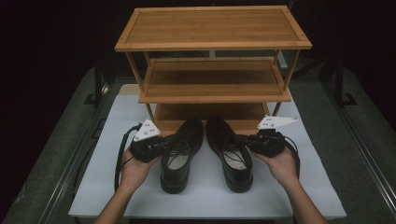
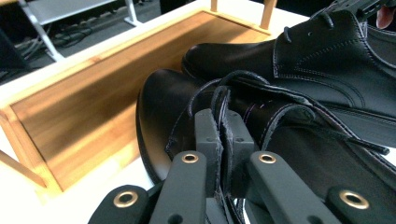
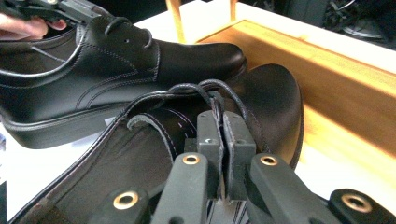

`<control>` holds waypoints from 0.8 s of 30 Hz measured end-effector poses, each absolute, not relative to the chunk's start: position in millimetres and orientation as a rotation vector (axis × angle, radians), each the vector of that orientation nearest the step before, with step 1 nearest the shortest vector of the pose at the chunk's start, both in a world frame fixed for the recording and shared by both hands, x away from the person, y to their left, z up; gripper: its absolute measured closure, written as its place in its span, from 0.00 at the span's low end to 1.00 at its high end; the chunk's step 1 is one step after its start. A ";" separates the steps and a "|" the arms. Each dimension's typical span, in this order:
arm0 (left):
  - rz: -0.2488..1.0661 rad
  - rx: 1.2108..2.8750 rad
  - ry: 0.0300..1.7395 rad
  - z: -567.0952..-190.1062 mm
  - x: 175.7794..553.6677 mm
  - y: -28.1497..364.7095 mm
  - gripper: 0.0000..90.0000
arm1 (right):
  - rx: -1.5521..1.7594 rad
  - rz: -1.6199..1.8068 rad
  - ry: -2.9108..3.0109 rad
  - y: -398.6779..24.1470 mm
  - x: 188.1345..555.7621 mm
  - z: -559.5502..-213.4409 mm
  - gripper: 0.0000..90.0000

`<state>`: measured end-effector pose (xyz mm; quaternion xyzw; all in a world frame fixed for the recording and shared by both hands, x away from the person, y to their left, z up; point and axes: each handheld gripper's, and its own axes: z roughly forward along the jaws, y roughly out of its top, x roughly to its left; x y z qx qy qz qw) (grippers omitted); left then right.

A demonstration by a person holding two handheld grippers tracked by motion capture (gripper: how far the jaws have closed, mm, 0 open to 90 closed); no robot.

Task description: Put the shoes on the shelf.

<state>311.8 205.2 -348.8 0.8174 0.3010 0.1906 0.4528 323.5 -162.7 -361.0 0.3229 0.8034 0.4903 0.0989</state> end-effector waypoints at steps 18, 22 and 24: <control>0.543 1.988 0.780 -355.0 365.6 182.0 0.97 | 1.063 1.390 2.264 -159.8 379.2 -371.3 0.97; 0.562 1.990 0.791 -361.1 376.3 176.2 0.97 | 1.070 1.380 2.247 -157.2 388.5 -374.1 0.97; 0.580 1.983 0.801 -364.0 380.8 172.6 0.97 | 1.077 1.369 2.235 -155.0 392.5 -375.2 0.97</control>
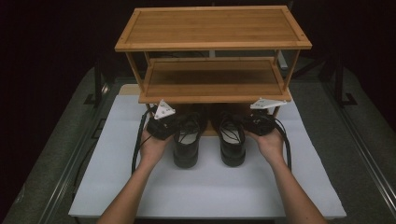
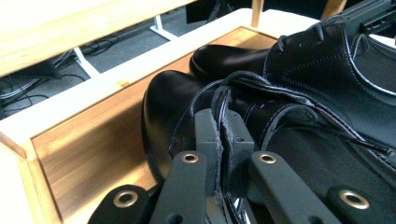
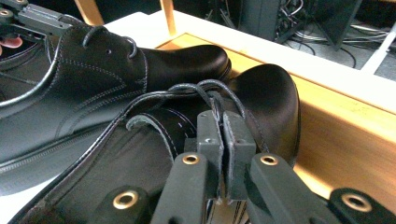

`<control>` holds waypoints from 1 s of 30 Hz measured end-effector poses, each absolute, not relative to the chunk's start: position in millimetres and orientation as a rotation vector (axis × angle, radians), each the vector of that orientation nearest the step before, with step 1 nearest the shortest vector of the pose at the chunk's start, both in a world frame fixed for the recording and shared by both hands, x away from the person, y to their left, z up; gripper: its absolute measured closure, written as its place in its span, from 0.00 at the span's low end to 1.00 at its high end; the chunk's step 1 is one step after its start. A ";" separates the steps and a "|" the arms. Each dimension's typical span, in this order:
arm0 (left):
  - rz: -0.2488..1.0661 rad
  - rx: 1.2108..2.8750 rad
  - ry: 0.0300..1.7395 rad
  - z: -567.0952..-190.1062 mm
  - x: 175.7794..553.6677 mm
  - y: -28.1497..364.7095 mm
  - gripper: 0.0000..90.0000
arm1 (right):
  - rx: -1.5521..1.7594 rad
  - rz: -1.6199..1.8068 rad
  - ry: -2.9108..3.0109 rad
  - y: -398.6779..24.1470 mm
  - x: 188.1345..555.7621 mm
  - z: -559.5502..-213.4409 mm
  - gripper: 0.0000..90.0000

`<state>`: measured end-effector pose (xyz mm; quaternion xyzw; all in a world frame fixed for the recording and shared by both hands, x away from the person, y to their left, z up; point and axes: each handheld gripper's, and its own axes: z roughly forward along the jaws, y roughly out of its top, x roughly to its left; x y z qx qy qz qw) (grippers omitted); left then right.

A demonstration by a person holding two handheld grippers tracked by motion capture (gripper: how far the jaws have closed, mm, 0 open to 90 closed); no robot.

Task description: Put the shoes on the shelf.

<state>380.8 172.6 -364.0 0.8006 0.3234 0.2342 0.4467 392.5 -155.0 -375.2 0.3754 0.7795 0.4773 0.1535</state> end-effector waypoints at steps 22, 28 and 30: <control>0.607 1.956 0.836 -388.6 402.8 153.0 0.97 | 1.115 1.344 2.194 -143.8 411.4 -387.8 0.96; 0.627 1.965 0.816 -390.4 395.5 148.8 0.96 | 1.101 1.360 2.201 -140.4 406.9 -389.8 0.96; 0.618 1.962 0.815 -390.6 395.6 150.3 0.95 | 1.091 1.353 2.202 -138.5 406.1 -389.5 0.95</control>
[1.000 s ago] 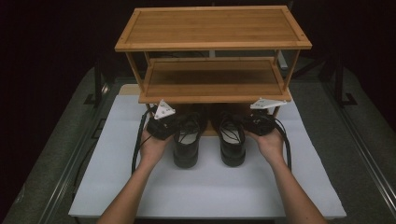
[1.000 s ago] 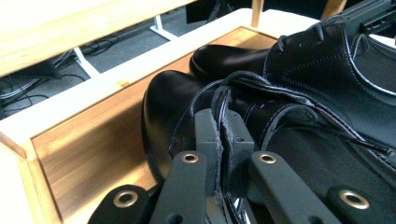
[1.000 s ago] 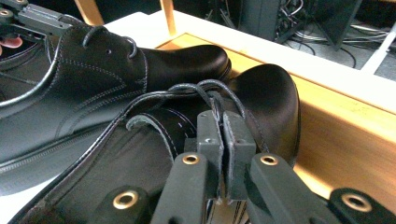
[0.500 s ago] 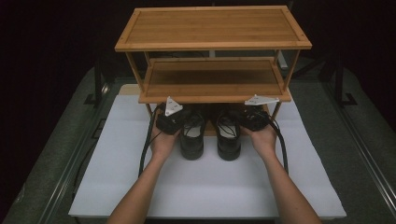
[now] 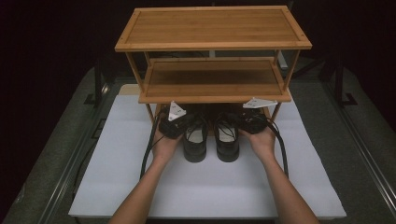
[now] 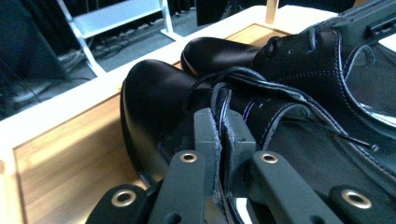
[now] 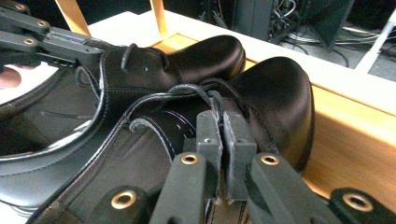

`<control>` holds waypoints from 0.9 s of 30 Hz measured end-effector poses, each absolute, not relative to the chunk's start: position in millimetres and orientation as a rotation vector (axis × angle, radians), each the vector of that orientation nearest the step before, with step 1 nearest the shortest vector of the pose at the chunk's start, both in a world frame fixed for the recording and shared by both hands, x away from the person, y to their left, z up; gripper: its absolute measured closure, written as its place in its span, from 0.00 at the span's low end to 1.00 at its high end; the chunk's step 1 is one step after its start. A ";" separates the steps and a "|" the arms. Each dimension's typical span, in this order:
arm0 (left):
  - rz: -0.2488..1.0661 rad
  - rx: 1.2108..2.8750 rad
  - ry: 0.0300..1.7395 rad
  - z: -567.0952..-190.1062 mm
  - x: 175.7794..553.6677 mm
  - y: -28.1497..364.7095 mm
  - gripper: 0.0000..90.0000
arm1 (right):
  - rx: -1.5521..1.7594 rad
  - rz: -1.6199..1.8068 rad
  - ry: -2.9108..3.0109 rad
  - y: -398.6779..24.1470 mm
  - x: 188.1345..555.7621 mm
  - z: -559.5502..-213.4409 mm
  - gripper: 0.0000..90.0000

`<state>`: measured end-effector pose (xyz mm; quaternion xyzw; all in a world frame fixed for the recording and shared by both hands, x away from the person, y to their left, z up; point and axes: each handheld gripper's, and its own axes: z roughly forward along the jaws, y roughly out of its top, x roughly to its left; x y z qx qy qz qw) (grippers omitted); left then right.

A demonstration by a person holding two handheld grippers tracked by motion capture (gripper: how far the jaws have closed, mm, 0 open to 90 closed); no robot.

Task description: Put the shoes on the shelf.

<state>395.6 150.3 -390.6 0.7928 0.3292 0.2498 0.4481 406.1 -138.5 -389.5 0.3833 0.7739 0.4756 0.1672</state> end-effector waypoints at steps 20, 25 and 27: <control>0.434 1.999 0.707 -368.4 357.6 200.0 0.30 | 1.086 1.394 2.194 -175.1 362.7 -369.0 0.42; 0.407 2.033 0.689 -379.4 336.6 211.3 0.22 | 1.079 1.394 2.211 -188.6 340.8 -376.9 0.36; 0.406 2.053 0.691 -388.5 332.4 213.8 0.21 | 1.079 1.392 2.219 -192.3 333.4 -383.1 0.32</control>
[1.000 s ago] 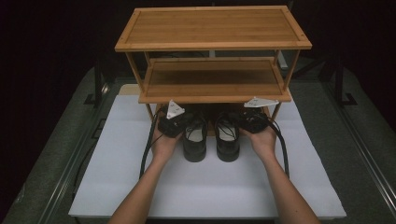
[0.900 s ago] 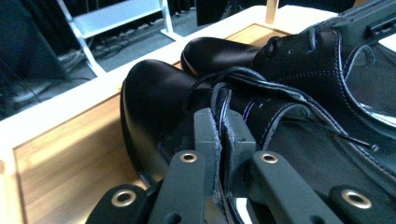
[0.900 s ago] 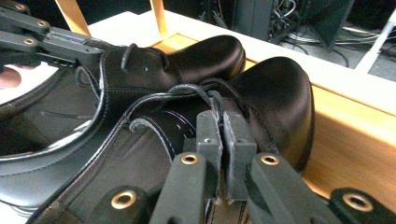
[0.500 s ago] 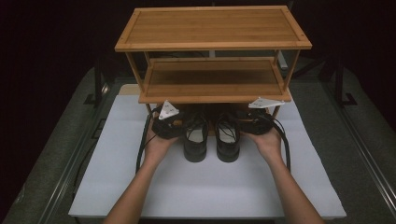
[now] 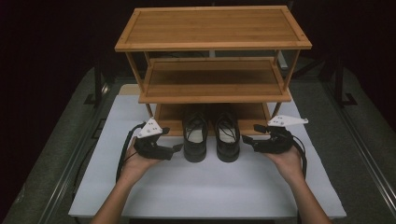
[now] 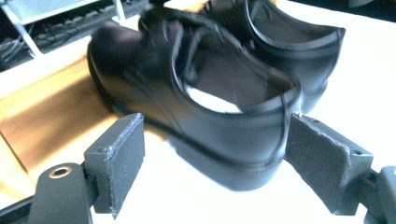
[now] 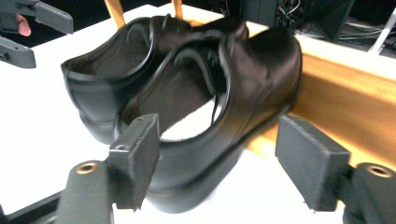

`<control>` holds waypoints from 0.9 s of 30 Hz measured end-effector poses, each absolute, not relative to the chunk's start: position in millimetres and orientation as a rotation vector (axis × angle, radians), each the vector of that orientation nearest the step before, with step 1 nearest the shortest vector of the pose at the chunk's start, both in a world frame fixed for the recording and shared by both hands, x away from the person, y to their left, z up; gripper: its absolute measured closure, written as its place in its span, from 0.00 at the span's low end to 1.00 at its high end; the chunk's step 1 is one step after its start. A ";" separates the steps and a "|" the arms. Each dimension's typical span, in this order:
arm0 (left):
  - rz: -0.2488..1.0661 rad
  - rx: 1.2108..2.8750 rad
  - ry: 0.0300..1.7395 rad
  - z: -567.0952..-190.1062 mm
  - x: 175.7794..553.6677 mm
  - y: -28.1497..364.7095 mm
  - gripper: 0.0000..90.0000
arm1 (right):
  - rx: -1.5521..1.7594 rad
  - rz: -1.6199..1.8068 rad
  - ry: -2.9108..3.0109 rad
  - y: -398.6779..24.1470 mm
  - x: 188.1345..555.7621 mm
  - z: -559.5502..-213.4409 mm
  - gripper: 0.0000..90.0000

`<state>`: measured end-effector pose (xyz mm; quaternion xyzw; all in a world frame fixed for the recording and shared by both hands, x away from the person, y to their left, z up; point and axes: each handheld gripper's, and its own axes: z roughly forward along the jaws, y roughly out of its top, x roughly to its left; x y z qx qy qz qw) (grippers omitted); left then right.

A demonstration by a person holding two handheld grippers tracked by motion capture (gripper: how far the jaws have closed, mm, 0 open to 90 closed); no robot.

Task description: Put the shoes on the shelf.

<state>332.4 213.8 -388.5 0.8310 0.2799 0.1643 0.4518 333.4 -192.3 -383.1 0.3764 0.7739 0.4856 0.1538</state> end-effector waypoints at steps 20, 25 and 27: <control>0.358 2.222 0.638 -440.9 339.3 181.9 0.11 | 1.022 1.257 2.469 -169.5 333.9 -444.8 0.18; 0.370 2.243 0.626 -446.2 342.4 175.2 0.11 | 1.000 1.215 2.493 -161.3 338.6 -453.5 0.16; 0.362 2.254 0.620 -448.7 344.1 171.8 0.11 | 0.987 1.216 2.501 -158.4 339.3 -454.8 0.16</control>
